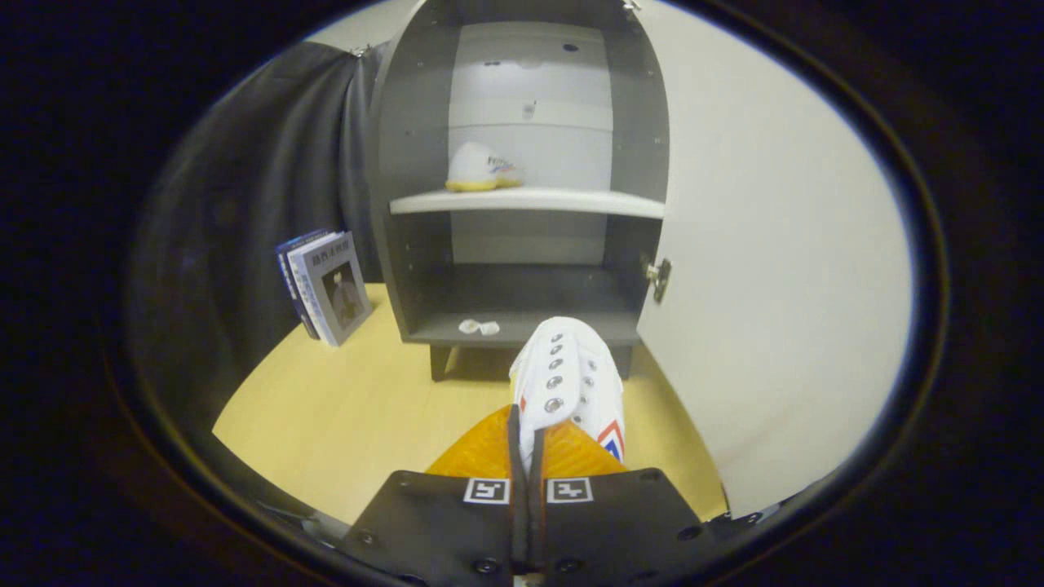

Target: Open the shoe cabinet door, grab the shoes and put them into the shoe cabinet, then close the shoe cabinet door.

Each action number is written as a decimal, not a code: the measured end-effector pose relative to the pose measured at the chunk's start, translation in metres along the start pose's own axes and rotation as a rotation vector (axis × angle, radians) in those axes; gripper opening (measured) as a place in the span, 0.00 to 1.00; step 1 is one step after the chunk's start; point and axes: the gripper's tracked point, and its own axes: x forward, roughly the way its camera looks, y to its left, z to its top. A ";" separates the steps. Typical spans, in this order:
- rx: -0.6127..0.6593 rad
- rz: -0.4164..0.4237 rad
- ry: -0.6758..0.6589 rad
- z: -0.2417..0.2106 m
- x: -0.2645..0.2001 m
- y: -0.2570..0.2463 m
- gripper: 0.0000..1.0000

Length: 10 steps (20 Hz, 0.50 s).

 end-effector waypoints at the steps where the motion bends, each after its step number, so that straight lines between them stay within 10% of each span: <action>1: 0.005 -0.013 -0.026 0.021 -0.006 0.000 0.03; 10: -0.052 0.019 -0.162 0.155 0.008 0.014 0.02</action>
